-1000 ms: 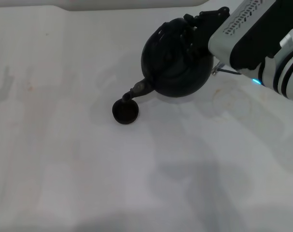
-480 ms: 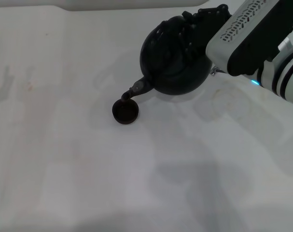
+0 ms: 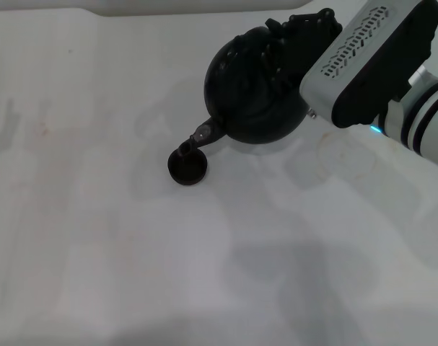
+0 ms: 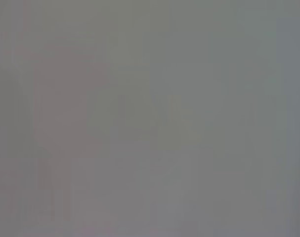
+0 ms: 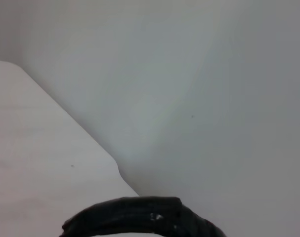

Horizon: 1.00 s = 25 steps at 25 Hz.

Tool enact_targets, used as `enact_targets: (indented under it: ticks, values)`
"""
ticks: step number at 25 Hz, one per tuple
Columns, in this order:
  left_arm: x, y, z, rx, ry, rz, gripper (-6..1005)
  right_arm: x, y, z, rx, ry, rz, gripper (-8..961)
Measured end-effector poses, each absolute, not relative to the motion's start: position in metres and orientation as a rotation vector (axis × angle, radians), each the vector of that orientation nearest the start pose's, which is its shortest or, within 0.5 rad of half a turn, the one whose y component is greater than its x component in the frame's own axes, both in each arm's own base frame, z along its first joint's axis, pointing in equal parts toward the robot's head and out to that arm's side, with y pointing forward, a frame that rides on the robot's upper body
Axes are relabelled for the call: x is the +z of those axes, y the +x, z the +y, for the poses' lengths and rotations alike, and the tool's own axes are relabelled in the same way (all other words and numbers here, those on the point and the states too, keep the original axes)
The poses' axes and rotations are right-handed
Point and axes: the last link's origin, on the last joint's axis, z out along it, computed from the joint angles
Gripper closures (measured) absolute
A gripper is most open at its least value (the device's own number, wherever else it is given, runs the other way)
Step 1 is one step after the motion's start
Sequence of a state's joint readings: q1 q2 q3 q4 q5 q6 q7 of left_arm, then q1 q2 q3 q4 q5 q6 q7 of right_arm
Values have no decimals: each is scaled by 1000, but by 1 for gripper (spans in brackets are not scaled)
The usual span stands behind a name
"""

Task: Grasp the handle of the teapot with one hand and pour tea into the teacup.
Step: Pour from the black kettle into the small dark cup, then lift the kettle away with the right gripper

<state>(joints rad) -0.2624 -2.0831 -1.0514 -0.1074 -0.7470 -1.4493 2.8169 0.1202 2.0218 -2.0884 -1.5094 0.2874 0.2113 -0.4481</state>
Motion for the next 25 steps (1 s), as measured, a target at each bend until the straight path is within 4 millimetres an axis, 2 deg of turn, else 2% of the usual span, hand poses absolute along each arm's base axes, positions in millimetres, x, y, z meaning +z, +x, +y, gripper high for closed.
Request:
enact_targets:
  ticks: [25]
  values:
    - [27, -364, 263, -862, -1341, -574, 108, -56, 164, 321, 204, -2173, 60, 802]
